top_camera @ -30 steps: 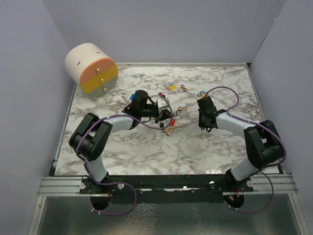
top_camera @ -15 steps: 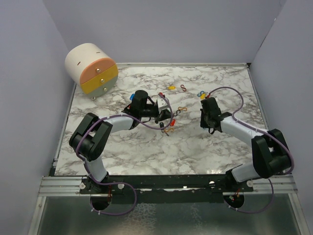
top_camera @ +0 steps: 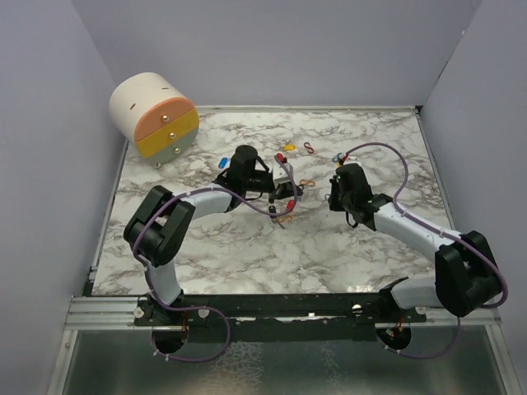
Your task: Put the keys on the keyring
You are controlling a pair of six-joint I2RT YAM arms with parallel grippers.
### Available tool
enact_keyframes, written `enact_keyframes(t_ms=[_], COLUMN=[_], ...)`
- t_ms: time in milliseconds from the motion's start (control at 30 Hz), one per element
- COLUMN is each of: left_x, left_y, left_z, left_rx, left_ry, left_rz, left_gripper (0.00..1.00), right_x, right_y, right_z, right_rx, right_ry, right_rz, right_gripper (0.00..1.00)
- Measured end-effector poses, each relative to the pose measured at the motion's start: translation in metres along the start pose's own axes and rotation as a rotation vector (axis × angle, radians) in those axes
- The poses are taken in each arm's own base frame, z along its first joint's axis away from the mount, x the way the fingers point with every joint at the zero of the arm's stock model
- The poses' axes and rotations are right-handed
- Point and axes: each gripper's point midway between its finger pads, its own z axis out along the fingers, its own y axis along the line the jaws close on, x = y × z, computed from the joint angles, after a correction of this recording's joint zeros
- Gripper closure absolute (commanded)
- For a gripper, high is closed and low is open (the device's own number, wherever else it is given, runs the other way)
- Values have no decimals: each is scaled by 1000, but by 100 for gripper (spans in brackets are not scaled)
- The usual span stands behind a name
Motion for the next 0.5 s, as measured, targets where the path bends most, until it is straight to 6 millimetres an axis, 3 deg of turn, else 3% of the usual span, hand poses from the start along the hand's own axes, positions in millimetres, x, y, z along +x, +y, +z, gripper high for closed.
enact_keyframes(t_ms=[500], left_x=[17], left_y=[-15], left_z=[34], left_rx=[104], left_ry=[10], left_rz=[16], left_gripper=[100], right_x=[-16], right_y=[16], right_z=[-16], right_rx=[-84], right_ry=[-73], right_rz=[10], right_gripper=[99])
